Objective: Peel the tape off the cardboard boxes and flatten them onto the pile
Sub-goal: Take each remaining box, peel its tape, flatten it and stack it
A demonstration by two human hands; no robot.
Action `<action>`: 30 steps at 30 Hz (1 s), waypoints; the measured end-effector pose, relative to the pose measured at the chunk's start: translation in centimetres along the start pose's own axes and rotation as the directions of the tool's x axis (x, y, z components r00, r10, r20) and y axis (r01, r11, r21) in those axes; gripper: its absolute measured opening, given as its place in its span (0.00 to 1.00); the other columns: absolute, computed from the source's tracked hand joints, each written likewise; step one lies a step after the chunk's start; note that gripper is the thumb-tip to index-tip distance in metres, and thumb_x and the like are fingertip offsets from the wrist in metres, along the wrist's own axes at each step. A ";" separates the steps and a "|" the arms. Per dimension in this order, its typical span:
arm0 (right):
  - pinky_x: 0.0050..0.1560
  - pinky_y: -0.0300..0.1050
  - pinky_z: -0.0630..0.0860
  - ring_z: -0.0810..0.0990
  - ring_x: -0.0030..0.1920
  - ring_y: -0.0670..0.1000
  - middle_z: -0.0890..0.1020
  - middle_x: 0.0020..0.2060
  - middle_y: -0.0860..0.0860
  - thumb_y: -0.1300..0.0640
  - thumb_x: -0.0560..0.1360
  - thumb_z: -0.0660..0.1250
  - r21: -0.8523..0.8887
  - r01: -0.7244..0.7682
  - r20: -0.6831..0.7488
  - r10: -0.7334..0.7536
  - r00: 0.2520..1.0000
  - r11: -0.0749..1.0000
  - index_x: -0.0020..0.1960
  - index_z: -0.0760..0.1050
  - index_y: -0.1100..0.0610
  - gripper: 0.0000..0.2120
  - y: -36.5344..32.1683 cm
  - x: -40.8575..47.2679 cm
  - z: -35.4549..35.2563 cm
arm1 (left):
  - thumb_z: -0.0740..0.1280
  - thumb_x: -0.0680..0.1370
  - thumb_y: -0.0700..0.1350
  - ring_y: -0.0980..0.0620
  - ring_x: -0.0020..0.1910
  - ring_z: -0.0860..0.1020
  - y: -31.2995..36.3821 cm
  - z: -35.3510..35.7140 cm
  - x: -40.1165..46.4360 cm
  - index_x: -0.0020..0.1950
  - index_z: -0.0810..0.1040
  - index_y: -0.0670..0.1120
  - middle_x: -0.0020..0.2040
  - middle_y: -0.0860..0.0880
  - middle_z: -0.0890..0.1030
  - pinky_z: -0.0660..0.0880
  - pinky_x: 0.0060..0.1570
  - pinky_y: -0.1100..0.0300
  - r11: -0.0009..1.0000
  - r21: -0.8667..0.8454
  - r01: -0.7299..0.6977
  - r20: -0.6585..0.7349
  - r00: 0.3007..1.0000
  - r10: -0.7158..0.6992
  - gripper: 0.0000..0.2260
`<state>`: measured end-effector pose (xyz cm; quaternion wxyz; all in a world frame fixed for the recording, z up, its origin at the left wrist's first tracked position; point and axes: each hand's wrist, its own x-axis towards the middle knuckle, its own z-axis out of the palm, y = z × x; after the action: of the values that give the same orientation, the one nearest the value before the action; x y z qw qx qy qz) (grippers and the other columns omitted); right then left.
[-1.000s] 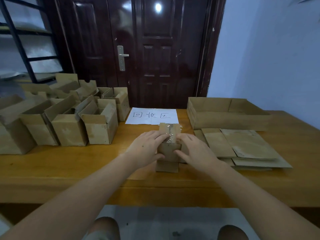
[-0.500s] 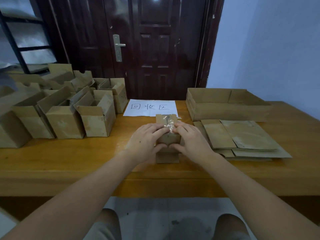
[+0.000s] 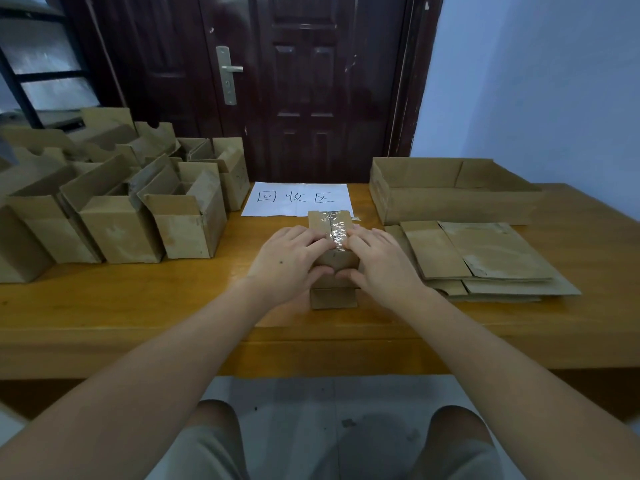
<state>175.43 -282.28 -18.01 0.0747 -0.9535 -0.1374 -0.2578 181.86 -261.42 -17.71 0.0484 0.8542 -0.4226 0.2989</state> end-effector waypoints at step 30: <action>0.77 0.51 0.59 0.62 0.79 0.53 0.66 0.78 0.52 0.50 0.75 0.75 0.081 -0.070 0.110 0.061 0.992 0.994 0.75 0.69 0.54 0.32 -0.3 -0.3 -0.9 | 0.69 0.77 0.64 0.48 0.57 0.75 1.1 0.2 0.4 0.63 0.73 0.52 0.62 0.50 0.77 0.72 0.58 0.52 0.993 0.120 0.007 0.045 0.999 -0.012 0.22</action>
<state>174.67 -282.30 -17.41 0.1160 -0.9659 -0.1208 -0.1975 181.31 -262.45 -17.87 -0.0113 0.8642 -0.4008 0.3040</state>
